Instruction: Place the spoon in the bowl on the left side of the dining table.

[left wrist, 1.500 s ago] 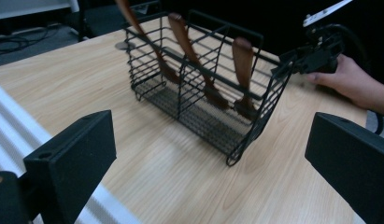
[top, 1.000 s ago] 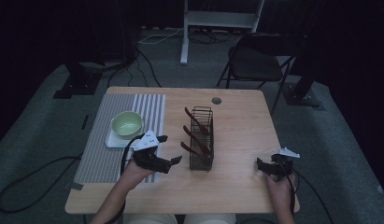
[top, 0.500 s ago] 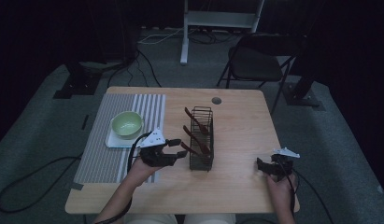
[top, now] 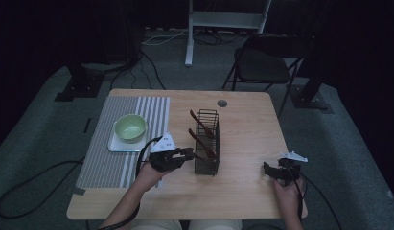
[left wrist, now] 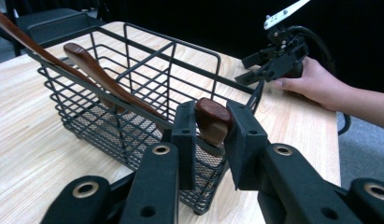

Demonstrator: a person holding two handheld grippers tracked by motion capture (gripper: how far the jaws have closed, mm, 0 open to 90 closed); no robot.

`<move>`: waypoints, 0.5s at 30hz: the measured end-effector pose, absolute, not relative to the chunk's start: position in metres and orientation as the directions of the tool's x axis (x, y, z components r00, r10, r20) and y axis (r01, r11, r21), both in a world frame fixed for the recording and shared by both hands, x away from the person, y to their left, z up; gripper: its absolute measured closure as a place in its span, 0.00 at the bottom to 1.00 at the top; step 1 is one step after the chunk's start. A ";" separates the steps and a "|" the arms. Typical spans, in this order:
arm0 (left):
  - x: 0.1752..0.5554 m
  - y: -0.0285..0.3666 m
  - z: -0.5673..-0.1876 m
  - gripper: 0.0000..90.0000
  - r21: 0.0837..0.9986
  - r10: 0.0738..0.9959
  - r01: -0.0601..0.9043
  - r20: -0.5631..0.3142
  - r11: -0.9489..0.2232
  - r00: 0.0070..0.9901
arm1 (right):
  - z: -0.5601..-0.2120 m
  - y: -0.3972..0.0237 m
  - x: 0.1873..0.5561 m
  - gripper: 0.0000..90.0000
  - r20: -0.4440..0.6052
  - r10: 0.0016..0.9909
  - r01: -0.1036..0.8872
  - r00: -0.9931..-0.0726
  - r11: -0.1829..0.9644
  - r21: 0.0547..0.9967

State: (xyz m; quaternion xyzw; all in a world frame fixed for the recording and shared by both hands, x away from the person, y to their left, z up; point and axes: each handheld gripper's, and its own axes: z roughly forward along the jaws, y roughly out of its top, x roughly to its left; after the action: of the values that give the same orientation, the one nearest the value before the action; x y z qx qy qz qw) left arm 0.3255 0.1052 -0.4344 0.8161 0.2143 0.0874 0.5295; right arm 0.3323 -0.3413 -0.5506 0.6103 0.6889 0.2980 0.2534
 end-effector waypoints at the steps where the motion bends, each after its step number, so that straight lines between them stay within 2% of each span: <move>1: 0.325 0.105 -0.434 0.85 0.903 0.448 0.254 -0.079 -0.346 0.891 | -0.551 -0.341 0.332 0.13 0.015 0.992 0.690 -0.127 0.078 0.720; 5: 0.324 0.106 -0.433 0.87 0.910 0.450 0.249 -0.080 -0.330 0.889 | -0.551 -0.341 0.332 0.13 0.015 0.992 0.690 -0.127 0.078 0.720; 7: 0.324 0.107 -0.433 0.92 0.916 0.455 0.253 -0.090 -0.310 0.886 | -0.551 -0.341 0.332 0.13 0.015 0.992 0.690 -0.127 0.078 0.720; 15: 0.323 0.106 -0.428 0.93 0.924 0.465 0.247 -0.088 -0.294 0.881 | -0.551 -0.341 0.332 0.13 0.014 0.992 0.690 -0.127 0.078 0.720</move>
State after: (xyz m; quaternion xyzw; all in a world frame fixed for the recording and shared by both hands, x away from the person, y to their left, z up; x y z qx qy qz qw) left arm 0.3229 0.1061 -0.4277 0.7981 0.2231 0.0991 0.5509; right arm 0.3323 -0.3413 -0.5506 0.6102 0.6890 0.2980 0.2534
